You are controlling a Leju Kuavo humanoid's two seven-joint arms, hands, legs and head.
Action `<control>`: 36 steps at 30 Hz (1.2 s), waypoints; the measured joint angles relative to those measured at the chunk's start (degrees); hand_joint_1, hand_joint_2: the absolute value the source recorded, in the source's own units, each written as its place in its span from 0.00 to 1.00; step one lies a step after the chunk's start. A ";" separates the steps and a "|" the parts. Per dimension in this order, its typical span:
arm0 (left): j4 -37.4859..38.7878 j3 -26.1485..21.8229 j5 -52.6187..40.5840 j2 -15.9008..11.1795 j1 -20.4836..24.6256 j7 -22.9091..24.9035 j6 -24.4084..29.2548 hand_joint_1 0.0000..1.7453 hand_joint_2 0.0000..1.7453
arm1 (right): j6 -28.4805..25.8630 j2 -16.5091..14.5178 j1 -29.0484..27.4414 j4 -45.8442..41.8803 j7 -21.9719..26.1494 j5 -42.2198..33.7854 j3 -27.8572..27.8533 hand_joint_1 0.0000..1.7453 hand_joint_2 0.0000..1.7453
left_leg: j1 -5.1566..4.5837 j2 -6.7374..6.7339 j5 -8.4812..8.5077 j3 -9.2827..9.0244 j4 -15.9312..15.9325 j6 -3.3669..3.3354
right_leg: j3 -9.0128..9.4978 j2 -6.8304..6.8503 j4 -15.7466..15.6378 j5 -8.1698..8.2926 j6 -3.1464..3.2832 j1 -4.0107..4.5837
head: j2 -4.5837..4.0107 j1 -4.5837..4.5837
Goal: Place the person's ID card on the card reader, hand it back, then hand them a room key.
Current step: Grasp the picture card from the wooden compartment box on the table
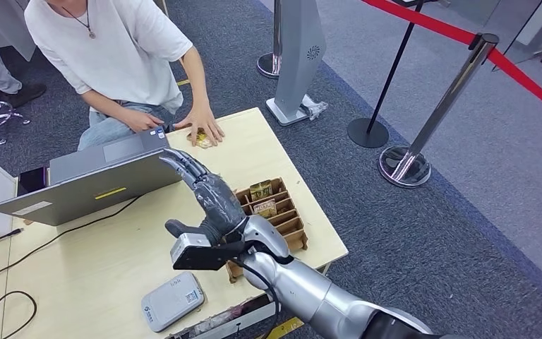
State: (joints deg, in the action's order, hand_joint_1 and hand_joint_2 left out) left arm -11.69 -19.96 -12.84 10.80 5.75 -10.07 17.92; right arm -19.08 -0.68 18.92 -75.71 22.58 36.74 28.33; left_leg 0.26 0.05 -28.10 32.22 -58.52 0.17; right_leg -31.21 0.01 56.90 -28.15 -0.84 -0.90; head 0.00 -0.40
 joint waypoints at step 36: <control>0.00 -0.15 1.36 -0.63 -0.55 -0.99 -1.64 0.00 0.00 | 2.25 16.95 -17.69 -13.52 -9.35 21.57 -4.12 0.00 1.00 | -0.01 0.02 -0.02 0.03 0.00 -0.02 | -0.01 0.01 -0.02 0.00 0.00 -0.01 | 0.00 0.01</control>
State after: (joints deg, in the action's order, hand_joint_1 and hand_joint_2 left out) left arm -11.69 -20.11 -11.47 10.17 5.20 -11.06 16.28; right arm -16.84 16.27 1.23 -89.24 13.22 58.31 24.21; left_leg 0.25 0.07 -28.12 32.25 -58.51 0.15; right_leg -31.22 0.02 56.89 -28.15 -0.84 -0.91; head 0.00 -0.39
